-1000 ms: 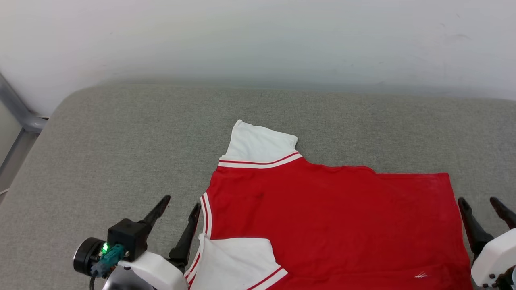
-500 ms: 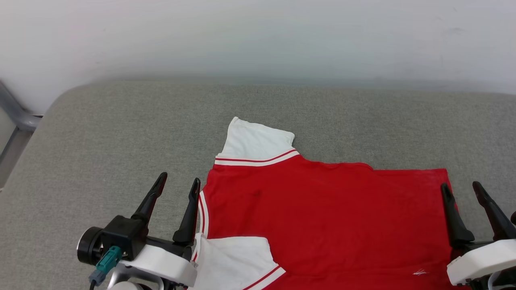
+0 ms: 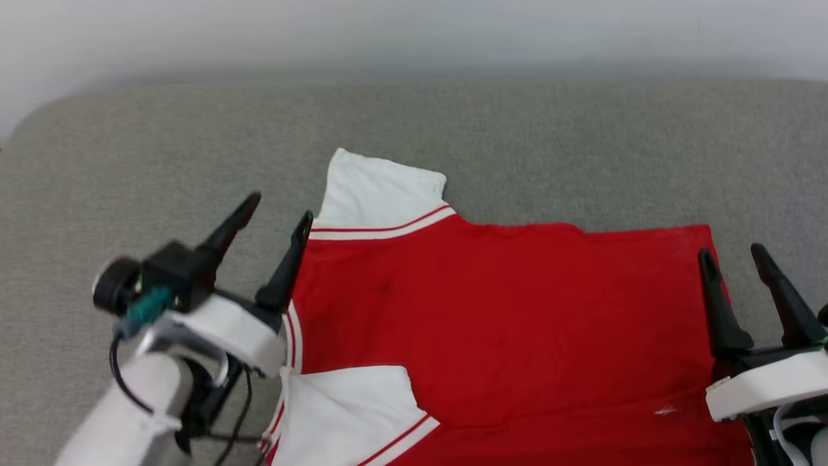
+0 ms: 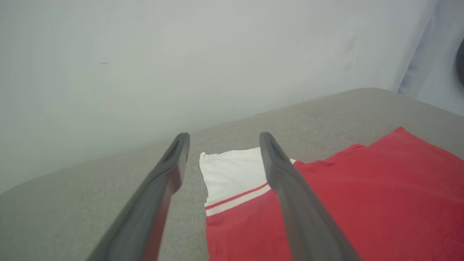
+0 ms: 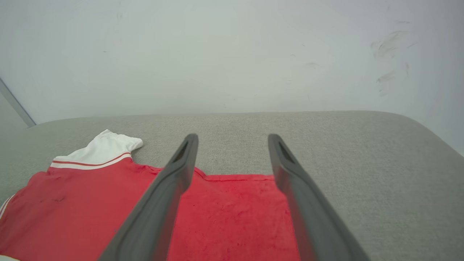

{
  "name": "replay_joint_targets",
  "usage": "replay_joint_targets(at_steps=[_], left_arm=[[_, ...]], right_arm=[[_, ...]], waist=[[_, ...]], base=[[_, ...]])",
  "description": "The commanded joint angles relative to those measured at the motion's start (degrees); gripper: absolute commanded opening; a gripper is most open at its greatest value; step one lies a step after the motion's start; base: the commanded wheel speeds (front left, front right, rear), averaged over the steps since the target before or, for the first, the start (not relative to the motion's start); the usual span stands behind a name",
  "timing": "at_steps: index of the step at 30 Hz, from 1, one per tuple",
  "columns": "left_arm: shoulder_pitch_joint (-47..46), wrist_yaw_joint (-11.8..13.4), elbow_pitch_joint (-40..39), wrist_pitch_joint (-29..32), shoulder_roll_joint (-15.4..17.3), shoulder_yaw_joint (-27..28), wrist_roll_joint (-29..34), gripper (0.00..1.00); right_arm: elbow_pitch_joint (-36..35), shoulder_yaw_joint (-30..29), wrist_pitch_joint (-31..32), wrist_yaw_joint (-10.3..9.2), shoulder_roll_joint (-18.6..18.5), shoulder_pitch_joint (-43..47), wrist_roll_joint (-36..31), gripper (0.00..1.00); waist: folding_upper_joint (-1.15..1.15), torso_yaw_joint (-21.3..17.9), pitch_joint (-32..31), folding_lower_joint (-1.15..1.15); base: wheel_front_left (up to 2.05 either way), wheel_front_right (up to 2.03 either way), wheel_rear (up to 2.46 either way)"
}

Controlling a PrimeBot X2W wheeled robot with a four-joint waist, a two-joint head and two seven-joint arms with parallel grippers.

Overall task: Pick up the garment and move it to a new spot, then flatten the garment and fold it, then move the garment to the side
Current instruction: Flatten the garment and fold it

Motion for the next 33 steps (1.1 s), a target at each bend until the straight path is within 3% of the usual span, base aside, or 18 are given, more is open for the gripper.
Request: replay_joint_targets(at_steps=[1,9,19,33], left_arm=[[-3.7,-1.7,0.6,3.3,1.3,-0.3,-0.5,1.00],[-22.1,-7.0,5.5,22.1,6.1,-3.1,-6.0,1.00],[-39.6,-7.6,16.2,43.8,10.8,-10.4,-17.1,1.00],[-48.5,-7.3,28.3,55.8,11.4,-12.4,-21.4,1.00]], right_arm=[[-0.9,0.3,-0.1,-0.05,0.3,-1.4,-0.5,1.00],[-3.1,1.8,0.0,-0.05,0.9,-5.3,-1.2,1.00],[-2.4,3.6,-1.2,-0.05,2.5,-7.9,-2.6,1.00],[0.7,6.6,-4.2,-0.05,3.3,-10.4,-3.3,1.00]], waist=[[0.00,-2.2,4.0,0.00],[0.00,-5.7,10.9,0.00],[0.00,-9.5,16.6,0.00],[0.00,-13.0,21.6,0.00]], base=[[0.00,0.00,0.00],[0.00,0.00,0.00],[0.00,0.00,0.00],[0.00,0.00,0.00]])
